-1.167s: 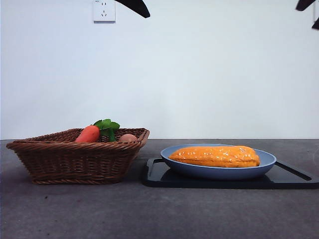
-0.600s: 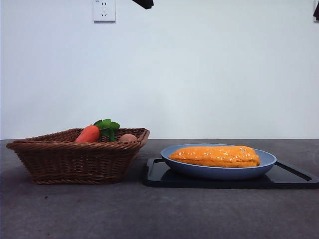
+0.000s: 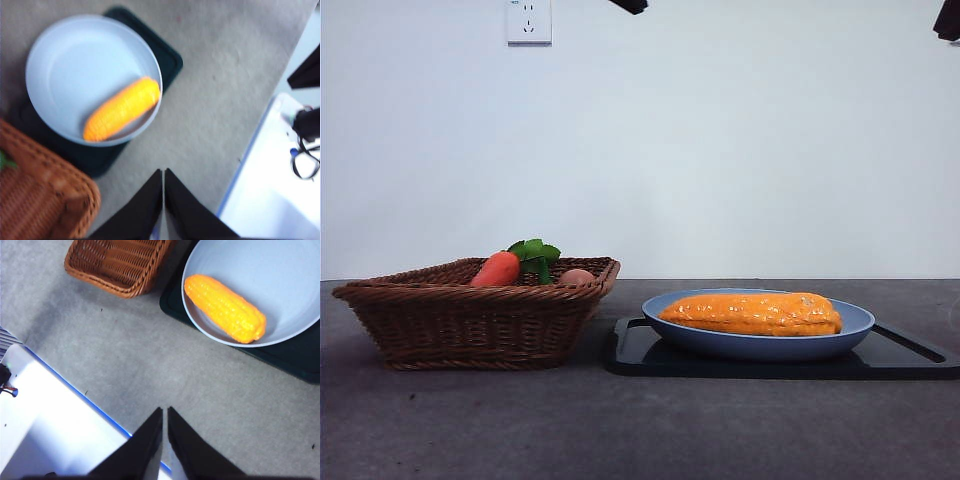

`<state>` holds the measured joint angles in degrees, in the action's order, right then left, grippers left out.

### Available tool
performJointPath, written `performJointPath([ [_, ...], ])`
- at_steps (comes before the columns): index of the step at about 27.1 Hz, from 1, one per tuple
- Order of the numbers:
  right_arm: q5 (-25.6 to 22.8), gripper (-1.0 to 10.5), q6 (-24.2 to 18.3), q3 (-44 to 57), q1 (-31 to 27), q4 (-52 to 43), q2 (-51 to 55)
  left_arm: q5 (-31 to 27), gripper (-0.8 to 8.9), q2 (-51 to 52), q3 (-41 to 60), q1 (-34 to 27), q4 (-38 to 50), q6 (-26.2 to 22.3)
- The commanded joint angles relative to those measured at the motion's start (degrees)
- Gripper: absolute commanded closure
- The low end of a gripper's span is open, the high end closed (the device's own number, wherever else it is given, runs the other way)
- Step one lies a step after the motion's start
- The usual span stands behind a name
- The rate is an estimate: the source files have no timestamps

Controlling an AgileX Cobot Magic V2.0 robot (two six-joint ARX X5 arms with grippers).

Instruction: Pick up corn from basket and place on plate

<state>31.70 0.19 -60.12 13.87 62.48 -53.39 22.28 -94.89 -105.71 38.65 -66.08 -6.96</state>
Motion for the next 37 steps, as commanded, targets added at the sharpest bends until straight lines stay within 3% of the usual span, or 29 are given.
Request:
performJointPath([
  [1,-0.02,9.5,-0.68,-0.74,0.24,-0.39,-0.44,-0.04,8.06,-1.11,-1.66,0.35,3.76,-0.94],
  [11,-0.04,9.5,-0.68,-0.74,0.24,-0.44,-0.44,-0.57,8.06,-0.39,-1.66,-0.44,15.39,-2.34],
  [22,-0.07,9.5,-0.68,-0.74,0.24,-0.96,-0.44,-2.82,8.06,13.81,0.98,-14.43,20.46,-5.68],
  [29,-0.04,9.5,-0.68,-0.74,0.24,-1.88,-0.44,-2.82,8.06,30.62,19.12,-27.61,32.61,-5.73],
  [37,-0.11,9.5,-0.68,-0.74,0.24,-4.15,-0.44,-2.86,8.06,49.16,44.52,-37.2,48.41,-5.86],
])
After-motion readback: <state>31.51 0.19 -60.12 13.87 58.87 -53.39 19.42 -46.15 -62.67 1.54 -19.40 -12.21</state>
